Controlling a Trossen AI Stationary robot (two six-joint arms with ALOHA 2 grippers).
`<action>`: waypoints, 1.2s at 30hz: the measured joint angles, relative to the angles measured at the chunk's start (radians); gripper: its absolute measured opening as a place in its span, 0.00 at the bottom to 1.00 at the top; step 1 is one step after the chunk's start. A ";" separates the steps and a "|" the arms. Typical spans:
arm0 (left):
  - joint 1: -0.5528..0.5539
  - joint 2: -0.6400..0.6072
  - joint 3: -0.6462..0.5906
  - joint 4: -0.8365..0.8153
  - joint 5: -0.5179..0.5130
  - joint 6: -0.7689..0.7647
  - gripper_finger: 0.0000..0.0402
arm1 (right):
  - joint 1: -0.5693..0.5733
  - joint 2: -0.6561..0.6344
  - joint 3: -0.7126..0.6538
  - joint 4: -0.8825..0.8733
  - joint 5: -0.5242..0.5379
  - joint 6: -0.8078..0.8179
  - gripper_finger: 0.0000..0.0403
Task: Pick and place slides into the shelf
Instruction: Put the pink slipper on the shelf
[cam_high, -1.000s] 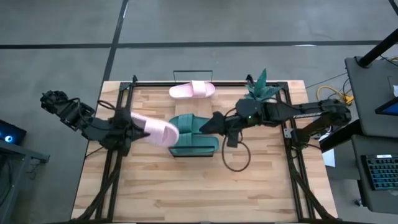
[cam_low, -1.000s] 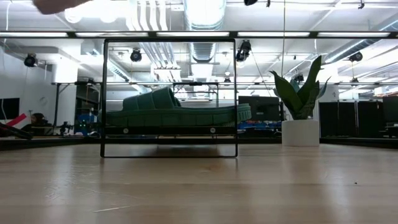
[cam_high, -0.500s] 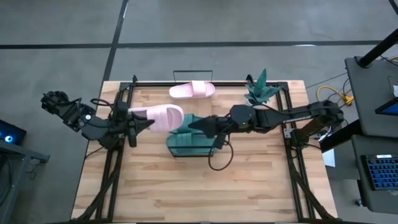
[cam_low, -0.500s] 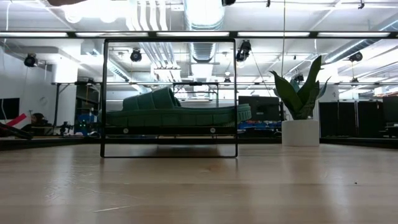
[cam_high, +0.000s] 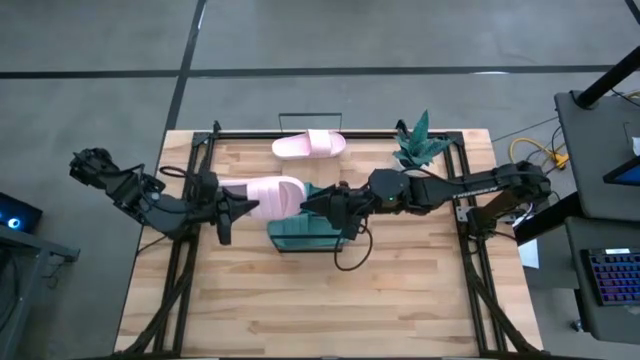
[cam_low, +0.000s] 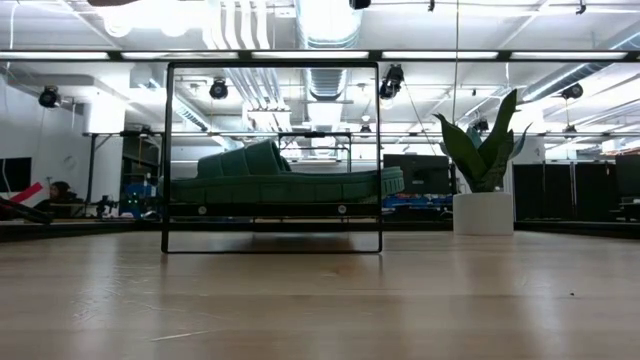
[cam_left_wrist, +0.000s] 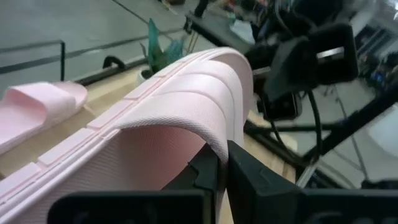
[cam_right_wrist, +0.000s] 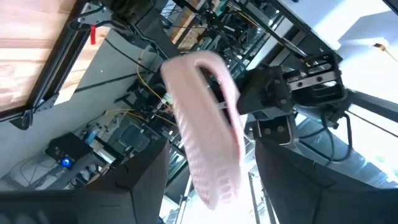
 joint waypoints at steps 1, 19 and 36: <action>0.000 0.008 0.002 -0.004 0.009 0.000 0.00 | 0.000 0.001 0.000 -0.003 0.000 -0.006 0.57; 0.000 0.052 0.003 0.118 0.040 0.097 0.00 | 0.020 0.024 0.000 0.045 0.000 0.067 0.38; 0.001 0.053 -0.019 0.400 0.091 0.993 0.19 | -0.022 -0.031 -0.009 0.032 -0.018 0.352 0.07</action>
